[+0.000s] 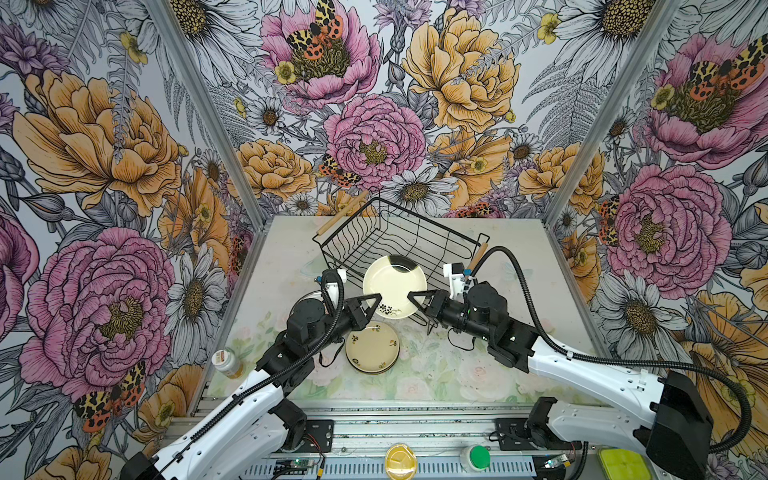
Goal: Unload the plates from the dish rack
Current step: 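Grasp the cream plate rim with the left gripper while the right gripper releases it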
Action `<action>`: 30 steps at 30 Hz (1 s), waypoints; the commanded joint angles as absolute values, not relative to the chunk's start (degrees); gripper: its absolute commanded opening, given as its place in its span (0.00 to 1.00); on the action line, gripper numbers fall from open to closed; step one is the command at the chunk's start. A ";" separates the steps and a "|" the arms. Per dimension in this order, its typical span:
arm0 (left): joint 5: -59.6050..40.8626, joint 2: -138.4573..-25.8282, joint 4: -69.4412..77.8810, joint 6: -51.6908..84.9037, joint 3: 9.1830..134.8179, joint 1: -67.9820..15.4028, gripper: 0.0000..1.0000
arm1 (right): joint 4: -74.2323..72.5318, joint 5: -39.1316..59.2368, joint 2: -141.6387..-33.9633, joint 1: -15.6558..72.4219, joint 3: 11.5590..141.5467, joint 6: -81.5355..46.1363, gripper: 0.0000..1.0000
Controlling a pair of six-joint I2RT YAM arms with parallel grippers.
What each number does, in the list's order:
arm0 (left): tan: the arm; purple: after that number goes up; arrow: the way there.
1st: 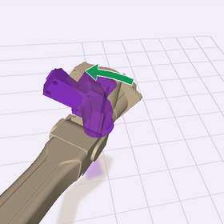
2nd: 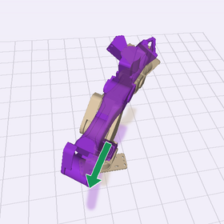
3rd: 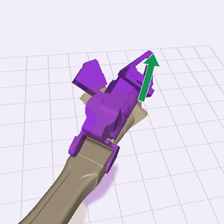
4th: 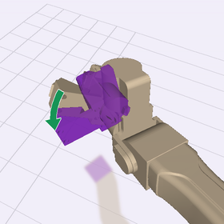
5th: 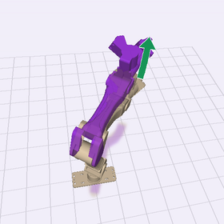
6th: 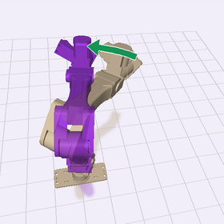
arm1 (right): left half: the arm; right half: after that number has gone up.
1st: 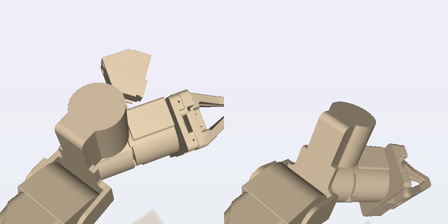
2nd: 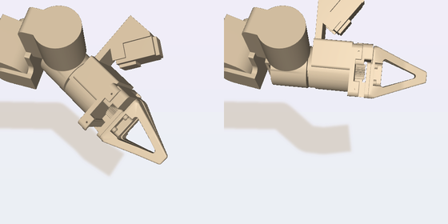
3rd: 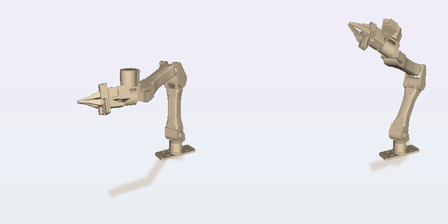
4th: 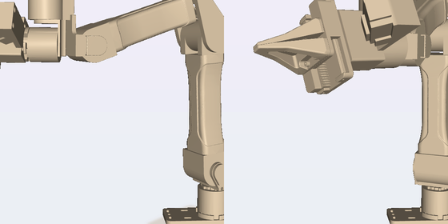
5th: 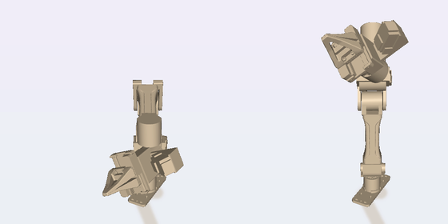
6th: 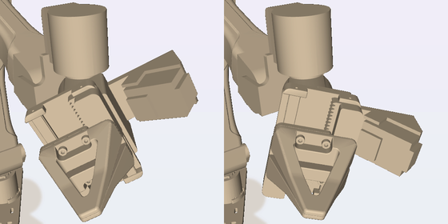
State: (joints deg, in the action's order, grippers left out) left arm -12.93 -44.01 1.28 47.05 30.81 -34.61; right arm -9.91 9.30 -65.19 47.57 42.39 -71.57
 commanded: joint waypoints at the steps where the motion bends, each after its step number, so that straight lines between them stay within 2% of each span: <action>1: -14.88 -44.54 -0.31 45.00 33.33 -35.07 0.13 | -13.40 10.55 -66.06 48.04 42.45 -72.24 0.18; 5: -14.83 -45.34 -1.93 45.26 34.20 -35.07 0.10 | -13.69 10.55 -66.31 48.03 42.45 -71.99 0.21; 7: -14.77 -45.57 -2.21 45.52 34.36 -35.10 0.09 | -13.95 10.81 -66.38 48.08 42.55 -71.89 0.28; 11: -14.18 -45.55 -4.37 45.70 35.17 -34.77 0.07 | -12.51 10.67 -65.62 47.99 43.29 -69.71 0.50; 15: -14.53 -44.55 -8.15 46.01 36.77 -33.16 0.05 | -4.33 10.54 -64.18 47.47 47.10 -63.21 0.68; 17: -15.26 -43.72 -9.75 46.58 37.33 -31.86 0.05 | 0.97 11.20 -63.90 46.55 49.38 -59.15 0.73; 23: -17.98 -41.86 -16.21 48.72 40.24 -27.99 0.04 | 10.79 21.53 -65.49 39.21 56.56 -45.67 0.97; 24: -18.12 -41.59 -17.73 48.82 40.89 -27.72 0.04 | 13.26 22.32 -65.86 38.10 58.35 -42.72 0.99; 30: -17.63 -40.37 -25.10 48.96 44.03 -27.51 0.04 | 29.32 20.85 -68.38 34.59 71.00 -22.44 0.99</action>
